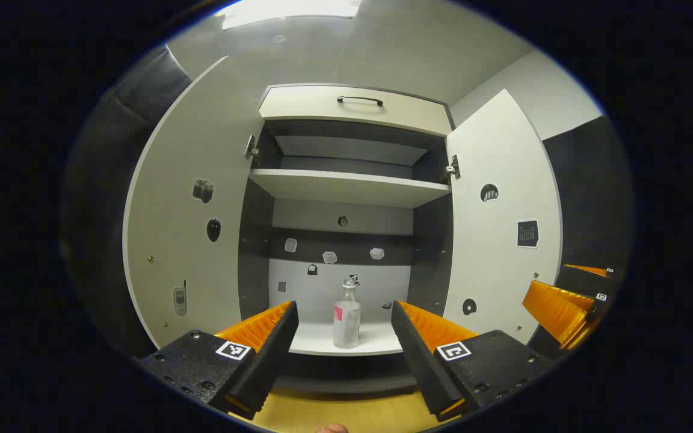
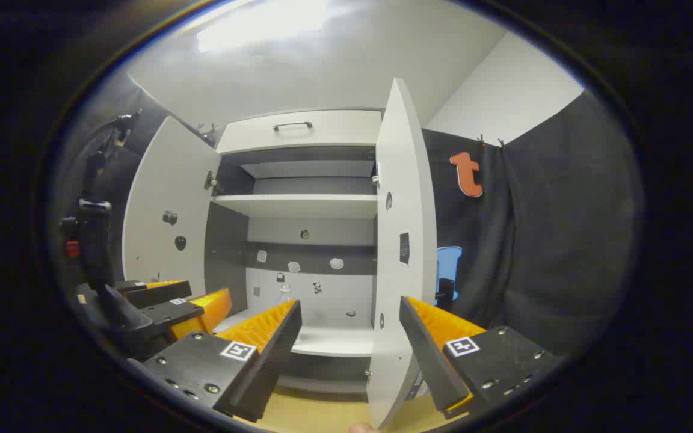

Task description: Grasp the bottle in the cabinet with the left hand and place it on the coaster, then close the right door with the right hand and the left door with the left hand.

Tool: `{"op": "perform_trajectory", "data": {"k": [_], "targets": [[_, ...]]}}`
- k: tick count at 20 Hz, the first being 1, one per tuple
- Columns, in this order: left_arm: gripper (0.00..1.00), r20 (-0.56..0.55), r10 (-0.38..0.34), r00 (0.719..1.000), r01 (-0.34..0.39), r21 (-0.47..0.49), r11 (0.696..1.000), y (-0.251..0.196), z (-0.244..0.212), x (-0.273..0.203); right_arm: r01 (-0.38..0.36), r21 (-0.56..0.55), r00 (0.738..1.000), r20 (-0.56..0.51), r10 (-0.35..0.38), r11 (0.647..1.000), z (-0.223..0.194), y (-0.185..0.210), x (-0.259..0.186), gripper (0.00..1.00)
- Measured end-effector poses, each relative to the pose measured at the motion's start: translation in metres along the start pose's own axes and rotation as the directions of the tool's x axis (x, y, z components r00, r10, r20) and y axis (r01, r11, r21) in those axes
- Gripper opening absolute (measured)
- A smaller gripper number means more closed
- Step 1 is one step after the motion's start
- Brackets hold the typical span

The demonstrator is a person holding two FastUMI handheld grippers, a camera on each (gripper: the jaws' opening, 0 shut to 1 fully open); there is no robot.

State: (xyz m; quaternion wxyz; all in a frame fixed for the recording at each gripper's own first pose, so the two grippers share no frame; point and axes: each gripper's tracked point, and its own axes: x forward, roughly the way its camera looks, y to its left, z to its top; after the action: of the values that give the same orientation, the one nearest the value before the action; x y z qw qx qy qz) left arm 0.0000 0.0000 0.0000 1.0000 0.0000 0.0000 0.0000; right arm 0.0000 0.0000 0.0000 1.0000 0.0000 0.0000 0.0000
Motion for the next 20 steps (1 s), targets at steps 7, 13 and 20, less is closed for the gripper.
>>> {"op": "perform_trajectory", "data": {"k": [7,13,20], "targets": [[0.96,-0.008,-0.008,1.0,0.008,0.019,1.0,-0.005,-0.003,0.004,0.013,0.004,1.0,0.0,-0.013,1.0,0.001,-0.009,0.001,0.99],[0.96,-0.02,-0.008,1.0,0.009,0.024,1.0,-0.007,-0.008,0.008,0.02,-0.005,1.0,0.011,-0.02,1.0,0.005,-0.012,-0.001,0.98],[0.96,-0.048,-0.004,0.999,0.006,0.051,0.999,-0.001,-0.034,0.062,0.045,-0.003,0.999,0.022,-0.045,0.999,0.012,-0.023,-0.01,0.98]]}}
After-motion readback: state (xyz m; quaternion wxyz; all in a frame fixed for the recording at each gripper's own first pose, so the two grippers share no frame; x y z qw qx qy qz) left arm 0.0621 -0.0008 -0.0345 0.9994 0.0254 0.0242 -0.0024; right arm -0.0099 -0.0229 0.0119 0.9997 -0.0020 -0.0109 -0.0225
